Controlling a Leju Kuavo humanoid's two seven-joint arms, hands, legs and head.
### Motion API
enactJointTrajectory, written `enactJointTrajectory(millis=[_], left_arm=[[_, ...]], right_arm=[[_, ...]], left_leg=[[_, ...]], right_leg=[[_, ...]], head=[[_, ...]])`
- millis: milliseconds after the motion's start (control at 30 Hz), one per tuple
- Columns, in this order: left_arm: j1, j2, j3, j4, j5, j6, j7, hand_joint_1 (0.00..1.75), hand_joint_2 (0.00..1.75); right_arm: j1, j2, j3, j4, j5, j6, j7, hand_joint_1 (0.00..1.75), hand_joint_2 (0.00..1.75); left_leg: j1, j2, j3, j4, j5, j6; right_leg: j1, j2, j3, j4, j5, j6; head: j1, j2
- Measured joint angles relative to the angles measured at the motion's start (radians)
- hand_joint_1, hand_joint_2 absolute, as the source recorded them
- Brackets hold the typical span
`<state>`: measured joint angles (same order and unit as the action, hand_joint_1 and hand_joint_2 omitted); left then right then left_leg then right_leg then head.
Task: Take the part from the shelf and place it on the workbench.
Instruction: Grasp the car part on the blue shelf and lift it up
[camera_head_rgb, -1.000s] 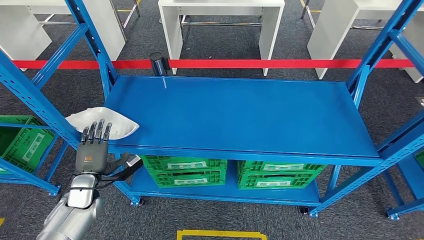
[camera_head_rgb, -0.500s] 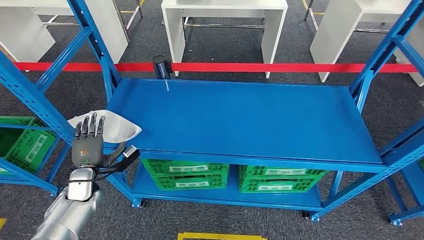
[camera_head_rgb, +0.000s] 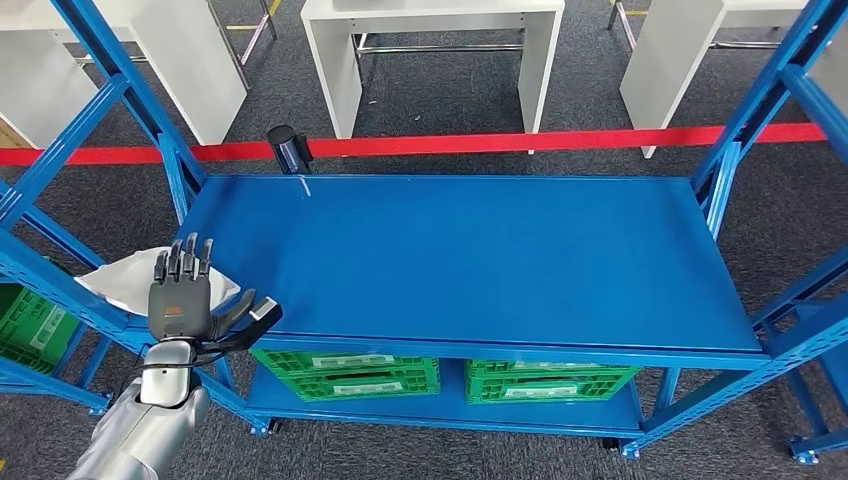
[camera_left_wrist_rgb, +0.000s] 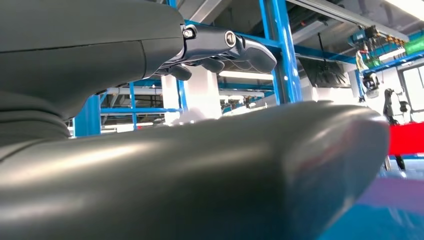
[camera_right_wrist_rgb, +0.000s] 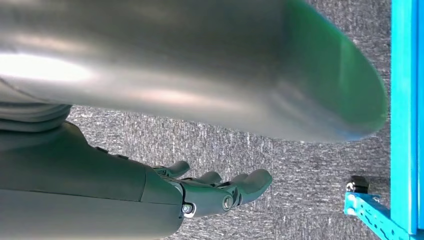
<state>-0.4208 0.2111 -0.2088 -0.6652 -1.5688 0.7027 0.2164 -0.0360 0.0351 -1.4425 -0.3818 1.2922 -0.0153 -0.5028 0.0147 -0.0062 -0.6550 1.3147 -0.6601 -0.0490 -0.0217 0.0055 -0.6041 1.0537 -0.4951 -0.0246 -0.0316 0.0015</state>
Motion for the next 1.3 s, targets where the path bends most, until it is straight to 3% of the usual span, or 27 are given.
enactJointTrajectory(millis=[33, 67, 133, 200, 300, 633, 767, 1300], left_arm=[[0.001, 0.000, -0.002, 0.003, 0.000, 0.000, 0.001, 0.00, 0.00], [0.001, 0.001, -0.004, 0.005, 0.000, 0.000, 0.001, 0.00, 0.00], [-0.001, 0.004, -0.008, 0.007, 0.000, 0.000, 0.000, 0.00, 0.00], [-0.004, 0.006, -0.010, 0.007, 0.000, 0.000, -0.006, 0.00, 0.00], [-0.004, 0.005, -0.011, 0.009, 0.000, 0.000, -0.024, 0.00, 0.00], [-0.006, -0.004, -0.003, 0.028, 0.001, 0.000, -0.063, 0.00, 0.00], [-0.015, -0.009, -0.003, 0.042, 0.001, 0.000, -0.061, 0.00, 1.75], [-0.045, -0.025, 0.006, 0.083, 0.003, 0.001, -0.065, 0.00, 1.75]], right_arm=[[0.000, 0.000, -0.001, 0.000, 0.001, 0.000, 0.000, 0.00, 0.00], [0.000, 0.000, -0.002, 0.001, 0.003, 0.000, 0.000, 0.00, 0.00], [0.000, 0.000, -0.002, 0.002, 0.007, 0.000, 0.000, 0.00, 0.00], [0.000, 0.001, -0.002, 0.004, 0.010, 0.000, -0.001, 0.00, 0.00], [0.000, 0.001, -0.002, 0.006, 0.013, 0.000, -0.001, 0.00, 0.00], [-0.005, -0.001, -0.002, 0.012, 0.017, 0.000, -0.019, 0.00, 0.00], [-0.005, -0.001, -0.002, 0.015, 0.017, 0.000, -0.030, 0.00, 0.00], [-0.005, -0.001, -0.002, 0.026, 0.016, 0.000, -0.038, 0.00, 0.00]], left_leg=[[-0.001, 0.000, -0.016, -0.008, 0.031, 0.004], [-0.003, 0.000, -0.012, -0.056, 0.081, 0.010], [-0.012, 0.001, 0.024, -0.192, 0.176, 0.024], [-0.018, 0.002, 0.051, -0.275, 0.206, 0.030], [-0.018, -0.001, 0.056, -0.290, 0.201, 0.020], [-0.019, -0.002, 0.057, -0.288, 0.197, 0.035], [-0.019, -0.002, 0.057, -0.288, 0.197, 0.036], [-0.019, -0.002, 0.059, -0.289, 0.197, 0.037]], right_leg=[[0.001, 0.001, 0.008, 0.000, -0.006, 0.000], [0.001, 0.001, 0.017, 0.000, -0.012, 0.000], [0.003, 0.002, 0.032, -0.001, -0.022, 0.004], [0.006, 0.003, 0.034, 0.000, -0.029, 0.012], [0.008, 0.000, 0.034, -0.003, -0.030, 0.014], [0.007, -0.001, 0.046, -0.024, -0.023, 0.031], [0.007, -0.001, 0.046, -0.025, -0.022, 0.033], [0.007, -0.001, 0.049, -0.025, -0.022, 0.034]], head=[[0.000, 0.000], [0.000, 0.000], [0.000, 0.000], [-0.001, 0.000], [-0.001, 0.000], [-0.001, 0.000], [-0.001, 0.000], [-0.001, 0.000]])
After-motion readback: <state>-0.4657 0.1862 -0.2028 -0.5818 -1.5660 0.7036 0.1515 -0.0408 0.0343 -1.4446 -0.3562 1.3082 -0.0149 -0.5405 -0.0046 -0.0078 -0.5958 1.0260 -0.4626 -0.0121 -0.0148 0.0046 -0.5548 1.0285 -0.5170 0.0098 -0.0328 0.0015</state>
